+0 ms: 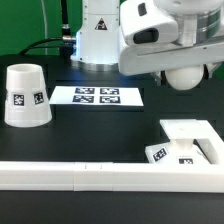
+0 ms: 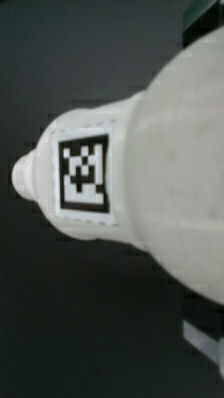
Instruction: Assemble lamp
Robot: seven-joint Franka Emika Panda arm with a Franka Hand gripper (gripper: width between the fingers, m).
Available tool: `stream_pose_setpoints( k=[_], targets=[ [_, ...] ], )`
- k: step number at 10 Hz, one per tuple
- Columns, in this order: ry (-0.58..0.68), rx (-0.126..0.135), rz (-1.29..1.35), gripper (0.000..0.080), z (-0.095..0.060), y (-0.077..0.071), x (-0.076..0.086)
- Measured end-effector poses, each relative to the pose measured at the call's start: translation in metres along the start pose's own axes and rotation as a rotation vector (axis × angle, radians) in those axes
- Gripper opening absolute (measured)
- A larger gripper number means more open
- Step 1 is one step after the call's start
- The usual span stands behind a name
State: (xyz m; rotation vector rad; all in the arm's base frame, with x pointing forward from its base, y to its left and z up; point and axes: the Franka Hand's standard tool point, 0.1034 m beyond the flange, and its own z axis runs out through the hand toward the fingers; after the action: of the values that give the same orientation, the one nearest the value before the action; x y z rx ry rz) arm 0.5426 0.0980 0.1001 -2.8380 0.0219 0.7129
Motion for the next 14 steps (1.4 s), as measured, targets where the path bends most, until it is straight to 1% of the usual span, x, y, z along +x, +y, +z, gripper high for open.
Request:
stream_pose_setpoints(
  k=[1, 2, 3, 4, 5, 6, 8, 9, 10, 12, 13, 14],
  targets=[
    [0.056, -0.018, -0.029, 0.0573, -0.013, 0.002, 0.001],
    [0.146, -0.024, -0.056, 0.0573, -0.031, 0.000, 0.006],
    [0.209, -0.029, -0.067, 0.0573, -0.049, -0.002, 0.006],
    [0.236, -0.029, -0.068, 0.0573, -0.059, -0.005, 0.006],
    [0.307, -0.031, -0.066, 0.0573, -0.065, -0.010, 0.014],
    [0.379, -0.038, -0.067, 0.0573, -0.066, -0.008, 0.018],
    [0.534, -0.054, -0.065, 0.0573, -0.066, -0.004, 0.020],
    [0.585, -0.062, -0.071, 0.0573, -0.067, -0.002, 0.023],
    [0.695, -0.088, -0.105, 0.0573, -0.072, 0.004, 0.031],
    [0.812, -0.131, -0.154, 0.0573, -0.081, 0.015, 0.037],
    [0.919, -0.157, -0.172, 0.0573, -0.090, 0.019, 0.042],
    [0.976, -0.170, -0.177, 0.0573, -0.090, 0.020, 0.043]
  ],
)
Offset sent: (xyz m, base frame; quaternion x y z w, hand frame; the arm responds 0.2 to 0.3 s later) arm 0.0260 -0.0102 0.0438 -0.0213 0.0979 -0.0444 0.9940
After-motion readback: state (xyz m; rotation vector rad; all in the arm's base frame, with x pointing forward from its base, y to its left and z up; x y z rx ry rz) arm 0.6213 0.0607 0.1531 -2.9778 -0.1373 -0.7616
